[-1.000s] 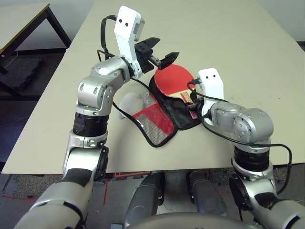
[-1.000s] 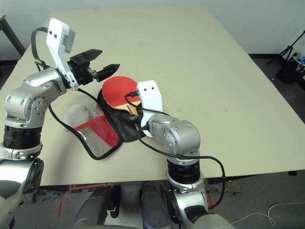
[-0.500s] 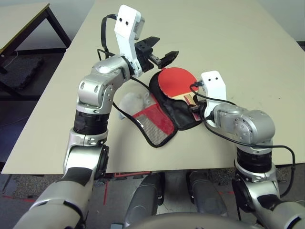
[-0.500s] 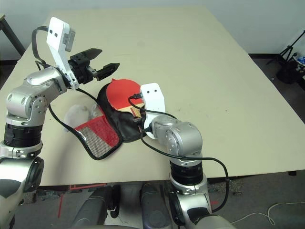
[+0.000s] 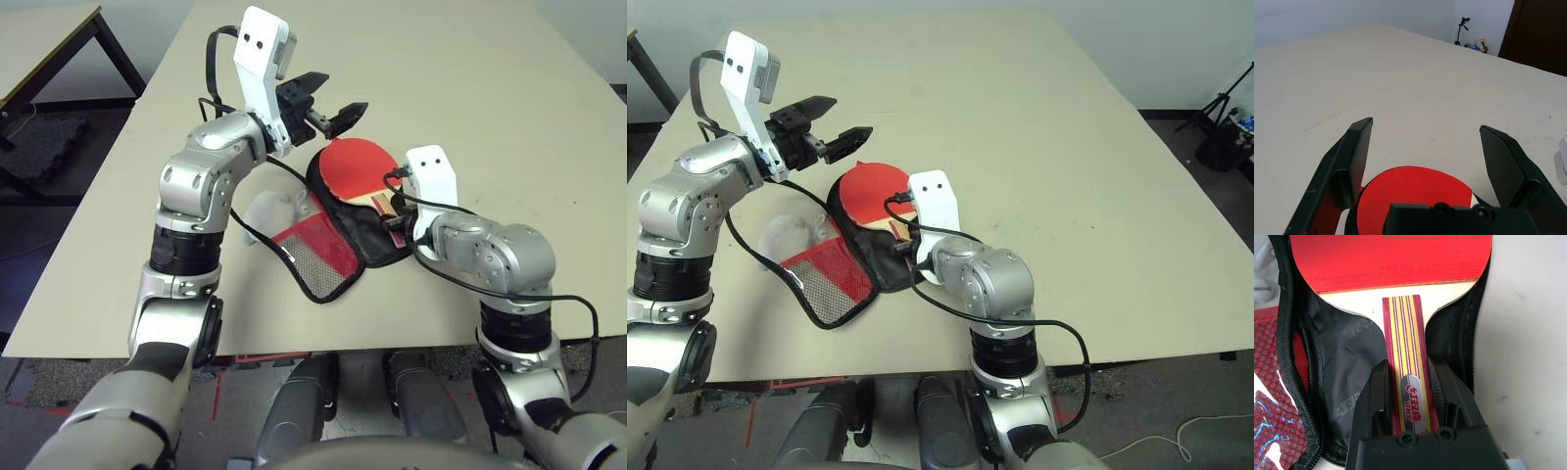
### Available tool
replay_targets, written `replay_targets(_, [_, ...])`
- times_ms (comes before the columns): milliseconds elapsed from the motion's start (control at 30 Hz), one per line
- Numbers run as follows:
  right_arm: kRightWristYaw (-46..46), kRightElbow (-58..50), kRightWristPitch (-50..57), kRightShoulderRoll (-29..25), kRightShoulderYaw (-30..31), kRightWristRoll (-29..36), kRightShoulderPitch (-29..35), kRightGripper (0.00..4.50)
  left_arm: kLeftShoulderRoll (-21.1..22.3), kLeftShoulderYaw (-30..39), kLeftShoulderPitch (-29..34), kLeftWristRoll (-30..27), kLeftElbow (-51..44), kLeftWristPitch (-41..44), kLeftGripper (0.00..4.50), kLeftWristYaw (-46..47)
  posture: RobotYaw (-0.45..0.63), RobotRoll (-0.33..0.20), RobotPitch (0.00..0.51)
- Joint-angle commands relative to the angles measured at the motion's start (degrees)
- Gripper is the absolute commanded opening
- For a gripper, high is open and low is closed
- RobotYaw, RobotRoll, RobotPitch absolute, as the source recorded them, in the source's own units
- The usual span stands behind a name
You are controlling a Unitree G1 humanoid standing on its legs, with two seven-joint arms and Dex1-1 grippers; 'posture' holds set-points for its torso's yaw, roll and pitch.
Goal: Store the ping-pong paddle in its case and zip it.
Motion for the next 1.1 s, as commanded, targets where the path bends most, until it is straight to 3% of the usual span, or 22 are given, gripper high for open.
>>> replay_targets(33, [0.52, 0.47, -1.13, 0.02, 0.78, 0.11, -0.50, 1.11, 0.12, -0.27, 0.59, 0.50, 0.30, -0.24, 4.50, 0.11, -0.05, 0.000, 0.180])
replay_targets(167, [0.97, 0.80, -1.41, -0.02, 1.08, 0.31, -0.73, 1.11, 0.13, -0.22, 0.77, 0.47, 0.30, -0.33, 4.50, 0.15, -0.05, 0.000, 0.178])
replay_targets(200, [1.32, 0.78, -1.54, -0.08, 1.03, 0.56, -0.92, 1.85, 0.04, -0.22, 0.77, 0.46, 0.36, -0.37, 4.50, 0.20, -0.05, 0.000, 0.177])
replay_targets(333, [3.76, -0.75, -0.68, 0.29, -2.47, 2.57, -2.31, 3.02, -0.18, -0.31, 0.33, 0.65, 1.15, -0.97, 4.50, 0.14, -0.06, 0.000, 0.173])
replay_targets(467, [5.91, -1.88, 1.48, 0.33, -10.18, 4.26, -4.98, 4.33, -0.27, -0.26, -0.26, 0.74, 2.25, -1.83, 4.50, -0.03, -0.07, 0.000, 0.168])
replay_targets(500, [6.41, -1.69, 1.50, -0.71, -12.15, 4.46, -5.74, 4.45, -0.39, -0.35, -0.48, 0.83, 2.71, -2.17, 4.50, -0.03, -0.07, 0.000, 0.168])
replay_targets(633, [7.06, 0.63, 3.40, -3.68, -19.33, 4.05, -6.71, 4.45, -0.82, -0.45, -1.35, 1.01, 4.64, -3.64, 4.50, -0.25, -0.09, 0.000, 0.162])
replay_targets(733, [8.14, 2.36, 2.88, -6.41, -21.48, 4.40, -5.37, 4.45, -1.34, -0.75, -1.92, 1.14, 5.98, -4.68, 4.50, -0.40, -0.10, 0.000, 0.157])
replay_targets(967, [9.01, 3.82, 1.24, -7.88, -21.76, 5.00, -4.77, 4.45, -2.78, -0.47, -3.21, 0.45, 7.66, -4.28, 4.50, -0.67, -0.10, 0.000, 0.153])
replay_targets(1100, [9.11, 4.27, -0.31, -8.68, -20.86, 5.09, -3.28, 4.45, -0.72, 4.14, -4.90, -5.40, 6.48, 4.25, 4.50, -1.76, -0.07, 0.000, 0.152])
